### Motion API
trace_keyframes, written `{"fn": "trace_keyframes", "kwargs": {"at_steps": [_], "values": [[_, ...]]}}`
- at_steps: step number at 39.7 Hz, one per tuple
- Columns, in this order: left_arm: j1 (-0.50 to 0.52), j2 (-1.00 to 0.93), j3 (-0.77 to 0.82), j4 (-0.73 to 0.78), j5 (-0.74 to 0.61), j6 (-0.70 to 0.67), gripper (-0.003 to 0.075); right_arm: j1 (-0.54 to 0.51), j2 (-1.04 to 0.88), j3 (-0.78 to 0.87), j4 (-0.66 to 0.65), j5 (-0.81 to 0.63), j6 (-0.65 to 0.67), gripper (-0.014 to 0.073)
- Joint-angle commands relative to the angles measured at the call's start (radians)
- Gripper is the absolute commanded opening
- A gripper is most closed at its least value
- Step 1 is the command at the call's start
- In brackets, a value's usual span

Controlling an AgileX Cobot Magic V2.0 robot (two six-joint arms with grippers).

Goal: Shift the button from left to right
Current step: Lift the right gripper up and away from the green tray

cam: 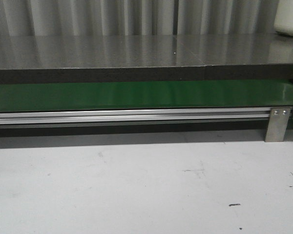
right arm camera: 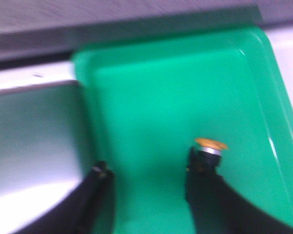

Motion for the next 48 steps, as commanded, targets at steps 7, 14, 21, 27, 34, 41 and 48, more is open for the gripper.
{"fn": "trace_keyframes", "kwargs": {"at_steps": [7, 14, 21, 27, 34, 41, 48], "values": [[-0.008, 0.014, -0.026, -0.009, -0.082, -0.011, -0.0021, 0.107, -0.147, -0.029, -0.012, -0.023, -0.008, -0.0071], [-0.008, 0.014, -0.026, -0.009, -0.082, -0.011, -0.0021, 0.168, -0.254, 0.037, 0.075, -0.045, -0.008, -0.0067], [-0.008, 0.014, -0.026, -0.009, -0.082, -0.011, -0.0021, 0.235, -0.470, 0.307, 0.082, -0.240, -0.009, -0.0067], [-0.008, 0.014, -0.026, -0.009, -0.082, -0.011, -0.0021, 0.261, -0.696, 0.606, 0.082, -0.440, -0.009, -0.0067], [-0.008, 0.014, -0.026, -0.009, -0.082, -0.011, -0.0021, 0.259, -0.974, 0.893, 0.081, -0.558, -0.009, -0.0067], [-0.008, 0.014, -0.026, -0.009, -0.082, -0.011, -0.0021, 0.259, -1.227, 1.053, 0.081, -0.554, -0.009, -0.0067], [-0.008, 0.014, -0.026, -0.009, -0.082, -0.011, -0.0021, 0.259, -1.380, 1.110, 0.081, -0.547, -0.009, -0.0067]]}}
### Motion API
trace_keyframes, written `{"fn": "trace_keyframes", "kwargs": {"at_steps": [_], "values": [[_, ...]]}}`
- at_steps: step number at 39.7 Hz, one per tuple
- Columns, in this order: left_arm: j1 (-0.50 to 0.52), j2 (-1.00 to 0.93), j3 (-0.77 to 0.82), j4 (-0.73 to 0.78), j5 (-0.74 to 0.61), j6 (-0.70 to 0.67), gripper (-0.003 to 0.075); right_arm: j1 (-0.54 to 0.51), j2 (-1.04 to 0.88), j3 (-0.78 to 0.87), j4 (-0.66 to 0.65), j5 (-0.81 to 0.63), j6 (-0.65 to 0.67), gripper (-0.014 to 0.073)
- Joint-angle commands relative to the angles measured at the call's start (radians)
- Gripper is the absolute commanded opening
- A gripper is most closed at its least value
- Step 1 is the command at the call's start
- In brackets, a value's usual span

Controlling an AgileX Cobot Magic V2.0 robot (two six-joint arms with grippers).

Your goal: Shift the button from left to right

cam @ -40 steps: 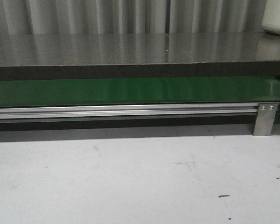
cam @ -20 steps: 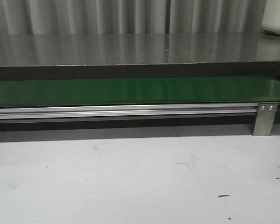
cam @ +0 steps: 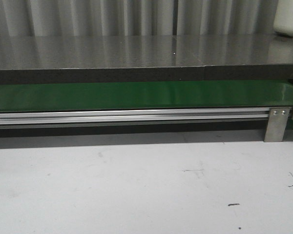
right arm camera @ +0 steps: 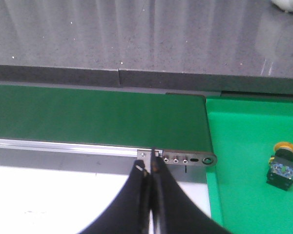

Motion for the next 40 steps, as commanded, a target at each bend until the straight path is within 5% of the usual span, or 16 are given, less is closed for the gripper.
{"fn": "trace_keyframes", "kwargs": {"at_steps": [1, 40], "values": [[-0.008, 0.014, -0.026, -0.009, -0.082, -0.011, -0.0021, 0.000, -0.052, -0.010, -0.006, -0.080, -0.008, -0.0067], [-0.008, 0.014, -0.026, -0.009, -0.082, -0.011, -0.0021, 0.000, -0.072, -0.009, -0.006, -0.069, -0.008, -0.0067]]}}
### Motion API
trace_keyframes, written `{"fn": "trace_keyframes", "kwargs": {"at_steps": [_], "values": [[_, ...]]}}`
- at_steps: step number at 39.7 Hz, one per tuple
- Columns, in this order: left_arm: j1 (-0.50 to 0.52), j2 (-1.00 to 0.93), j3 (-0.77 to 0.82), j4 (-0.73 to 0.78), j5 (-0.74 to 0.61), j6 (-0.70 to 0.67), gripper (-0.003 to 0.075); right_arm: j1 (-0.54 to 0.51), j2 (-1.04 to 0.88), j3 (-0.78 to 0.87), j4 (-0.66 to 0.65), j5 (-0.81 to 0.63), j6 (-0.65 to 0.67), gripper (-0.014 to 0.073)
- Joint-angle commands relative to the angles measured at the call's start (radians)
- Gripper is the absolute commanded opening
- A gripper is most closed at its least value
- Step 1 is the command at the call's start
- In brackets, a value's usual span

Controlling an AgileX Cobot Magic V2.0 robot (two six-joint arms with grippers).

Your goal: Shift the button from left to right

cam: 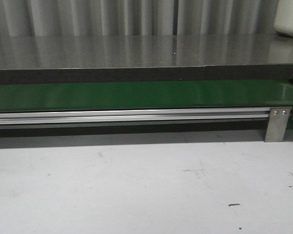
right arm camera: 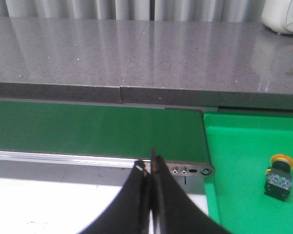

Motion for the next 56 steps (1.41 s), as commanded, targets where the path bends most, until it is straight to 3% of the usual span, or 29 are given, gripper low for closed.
{"fn": "trace_keyframes", "kwargs": {"at_steps": [1, 12, 24, 31, 56], "values": [[-0.008, 0.014, -0.026, -0.009, -0.082, -0.011, -0.0021, 0.000, 0.007, -0.023, -0.006, -0.072, -0.008, -0.0067], [-0.008, -0.008, 0.014, -0.005, -0.116, -0.013, -0.0021, 0.000, 0.007, -0.023, -0.006, -0.072, -0.008, -0.0067], [-0.008, -0.020, 0.219, 0.025, -0.324, -0.144, -0.0021, 0.000, 0.007, -0.023, -0.006, -0.072, -0.008, -0.0067], [-0.008, -0.020, 0.307, 0.023, -0.330, -0.144, -0.0021, 0.000, 0.007, -0.023, -0.006, -0.072, -0.008, -0.0067], [-0.008, -0.020, 0.307, 0.023, -0.336, -0.144, -0.0021, 0.000, 0.007, -0.023, -0.006, -0.072, -0.008, -0.0067]]}}
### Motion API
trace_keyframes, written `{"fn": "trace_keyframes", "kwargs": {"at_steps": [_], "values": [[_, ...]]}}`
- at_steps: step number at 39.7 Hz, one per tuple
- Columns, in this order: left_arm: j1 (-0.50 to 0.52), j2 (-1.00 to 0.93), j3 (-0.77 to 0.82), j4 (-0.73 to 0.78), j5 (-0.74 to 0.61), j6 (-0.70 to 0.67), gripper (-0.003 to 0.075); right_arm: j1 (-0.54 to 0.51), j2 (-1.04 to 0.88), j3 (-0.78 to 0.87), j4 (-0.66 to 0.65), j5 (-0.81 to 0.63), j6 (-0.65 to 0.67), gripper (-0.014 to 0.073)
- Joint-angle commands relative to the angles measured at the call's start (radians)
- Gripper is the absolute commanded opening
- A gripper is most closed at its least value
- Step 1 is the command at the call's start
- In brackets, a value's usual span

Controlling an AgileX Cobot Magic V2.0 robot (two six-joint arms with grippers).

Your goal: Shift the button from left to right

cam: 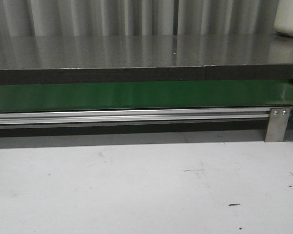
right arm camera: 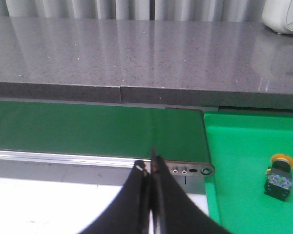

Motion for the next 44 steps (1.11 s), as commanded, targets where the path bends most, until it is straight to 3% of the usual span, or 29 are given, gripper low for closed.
{"fn": "trace_keyframes", "kwargs": {"at_steps": [1, 21, 29, 44], "values": [[-0.008, -0.020, 0.028, -0.002, -0.089, -0.010, -0.0021, 0.000, 0.007, -0.023, -0.006, -0.073, -0.007, -0.0067], [-0.008, -0.020, 0.028, -0.002, -0.089, -0.010, -0.0021, 0.000, 0.006, -0.001, -0.006, -0.102, -0.007, -0.0067], [-0.007, -0.020, 0.028, -0.002, -0.089, -0.010, -0.0021, -0.006, -0.059, 0.133, 0.003, -0.192, -0.007, -0.0067], [-0.007, -0.017, 0.028, -0.002, -0.089, -0.010, -0.0021, -0.094, -0.292, 0.389, 0.083, -0.178, -0.006, -0.0067]]}}
